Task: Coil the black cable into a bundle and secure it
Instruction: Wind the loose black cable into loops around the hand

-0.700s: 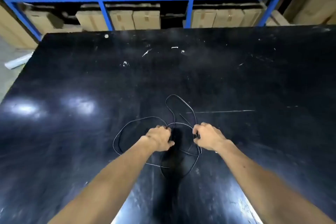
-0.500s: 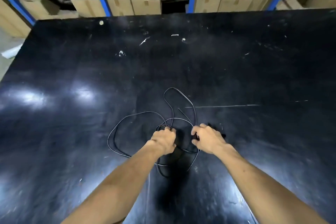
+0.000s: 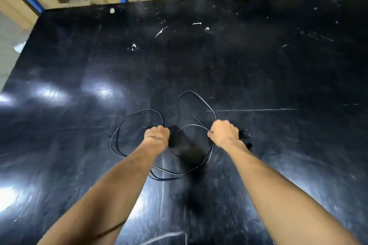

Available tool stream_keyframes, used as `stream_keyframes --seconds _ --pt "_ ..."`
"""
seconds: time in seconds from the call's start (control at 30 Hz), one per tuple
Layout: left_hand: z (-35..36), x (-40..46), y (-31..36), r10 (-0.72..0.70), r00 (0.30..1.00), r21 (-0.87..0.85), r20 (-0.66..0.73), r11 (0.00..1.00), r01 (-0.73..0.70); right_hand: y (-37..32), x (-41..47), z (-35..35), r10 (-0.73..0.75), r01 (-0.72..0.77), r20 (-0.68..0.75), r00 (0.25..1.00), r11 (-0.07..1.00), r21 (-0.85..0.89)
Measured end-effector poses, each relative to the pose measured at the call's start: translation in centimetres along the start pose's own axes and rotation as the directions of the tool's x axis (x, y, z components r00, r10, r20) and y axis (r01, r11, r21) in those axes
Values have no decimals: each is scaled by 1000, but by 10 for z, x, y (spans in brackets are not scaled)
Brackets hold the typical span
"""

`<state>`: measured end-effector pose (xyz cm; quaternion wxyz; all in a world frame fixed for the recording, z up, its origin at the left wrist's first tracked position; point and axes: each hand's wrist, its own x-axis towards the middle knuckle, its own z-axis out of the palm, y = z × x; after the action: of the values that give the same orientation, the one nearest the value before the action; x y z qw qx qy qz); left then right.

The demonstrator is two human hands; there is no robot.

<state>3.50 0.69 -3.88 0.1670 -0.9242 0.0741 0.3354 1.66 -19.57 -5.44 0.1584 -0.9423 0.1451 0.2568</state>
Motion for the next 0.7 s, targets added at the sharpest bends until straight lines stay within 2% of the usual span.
stream_keyframes --seconds 0.1,0.17,0.23,0.3,0.37,0.4,0.53,0.6,0.7 --pt "-3 9 -25 -140 990 -31 -34 990 139 13 2 -6 13 -42 83 996 934 354" --pt "-9 13 -33 -212 975 -10 -60 977 212 20 4 -14 -23 -33 107 994 866 498" --pt "-19 10 -24 -169 976 31 -137 984 175 22 5 -17 -69 5 119 990 884 468" --pt "-23 -3 -2 72 966 36 -247 997 -65 22 4 -15 -56 10 116 992 932 362" --pt "-17 -21 24 323 919 -21 -225 942 -336 24 5 -9 -56 31 91 994 964 263" --pt "-12 -30 38 398 898 -44 -187 910 -413 25 5 -7 -62 43 80 995 973 226" --pt "18 -40 71 437 897 -131 -69 887 -442 33 -3 2 -104 96 38 994 980 172" --pt "25 -38 75 420 905 -147 -67 893 -426 36 -9 6 -90 87 2 996 968 235" --pt "30 -31 71 374 925 -296 -70 878 -377 31 -22 14 -8 -31 115 993 942 334"
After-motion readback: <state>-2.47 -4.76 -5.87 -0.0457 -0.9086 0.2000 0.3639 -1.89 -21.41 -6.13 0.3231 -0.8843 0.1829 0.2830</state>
